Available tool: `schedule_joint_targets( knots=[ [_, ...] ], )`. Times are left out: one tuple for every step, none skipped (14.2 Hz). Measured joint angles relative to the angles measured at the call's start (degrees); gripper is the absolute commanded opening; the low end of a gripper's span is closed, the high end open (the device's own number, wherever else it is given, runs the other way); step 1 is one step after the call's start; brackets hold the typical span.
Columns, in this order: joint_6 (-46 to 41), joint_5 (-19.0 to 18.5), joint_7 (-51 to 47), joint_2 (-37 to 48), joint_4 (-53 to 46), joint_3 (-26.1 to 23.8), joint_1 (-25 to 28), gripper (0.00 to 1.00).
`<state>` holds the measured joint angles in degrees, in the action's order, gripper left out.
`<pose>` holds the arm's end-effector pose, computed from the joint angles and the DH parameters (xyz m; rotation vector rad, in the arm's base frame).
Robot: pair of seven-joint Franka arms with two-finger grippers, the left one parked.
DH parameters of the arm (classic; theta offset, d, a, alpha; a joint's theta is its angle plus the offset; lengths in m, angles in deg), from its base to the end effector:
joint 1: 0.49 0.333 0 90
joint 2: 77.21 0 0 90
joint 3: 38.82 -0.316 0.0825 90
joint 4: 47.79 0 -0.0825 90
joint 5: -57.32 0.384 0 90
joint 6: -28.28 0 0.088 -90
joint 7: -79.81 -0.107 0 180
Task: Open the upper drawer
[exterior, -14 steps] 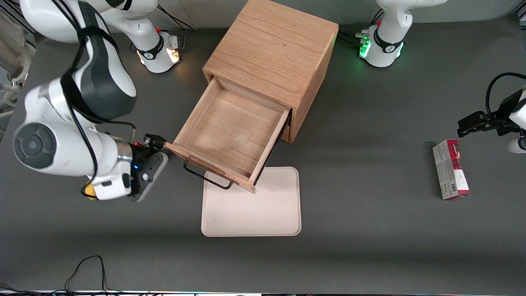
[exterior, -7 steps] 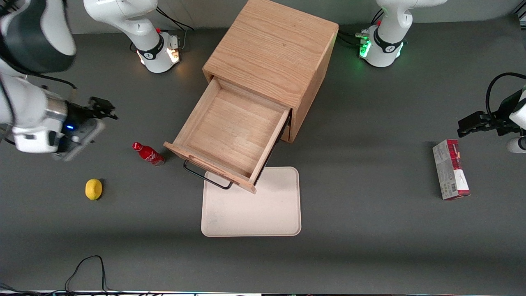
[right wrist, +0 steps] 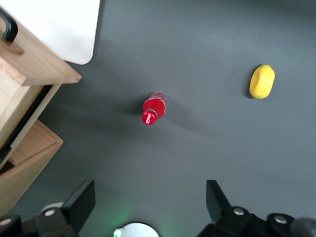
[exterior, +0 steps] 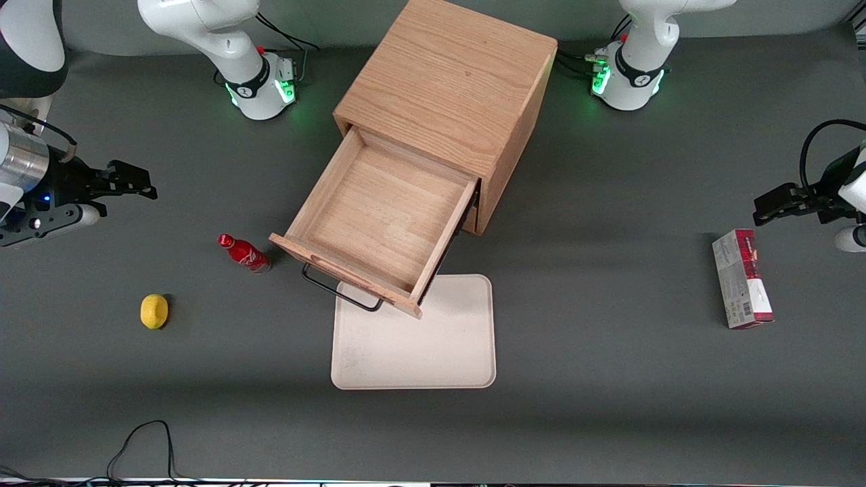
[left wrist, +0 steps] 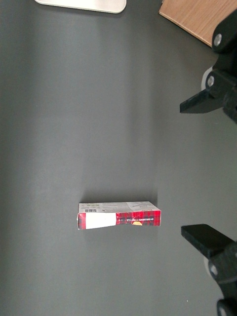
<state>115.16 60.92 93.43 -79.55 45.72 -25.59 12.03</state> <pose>0.5558 0.0024 0.5696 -3.0417 -0.3410 0.2263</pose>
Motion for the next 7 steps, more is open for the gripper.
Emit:
schedule_joint_targets(
  knots=[
    [0.7, 0.6, -1.9, 0.0, 0.0, 0.3, 0.0, 1.00],
    [1.5, 1.1, -2.7, 0.0, -0.1, 0.8, 0.0, 1.00],
    [2.1, 1.4, -3.1, 0.0, -0.1, 1.2, 0.0, 1.00],
    [2.3, 1.5, -3.7, 0.1, -0.3, 1.3, 0.0, 1.00],
    [2.3, 1.5, -4.5, 0.4, -0.3, 1.2, -0.1, 1.00],
    [2.3, 1.5, -4.9, 0.8, -0.3, 0.5, -0.9, 1.00],
    [2.2, 1.3, -4.9, 1.2, -0.3, -2.2, -3.1, 1.00]
  ],
)
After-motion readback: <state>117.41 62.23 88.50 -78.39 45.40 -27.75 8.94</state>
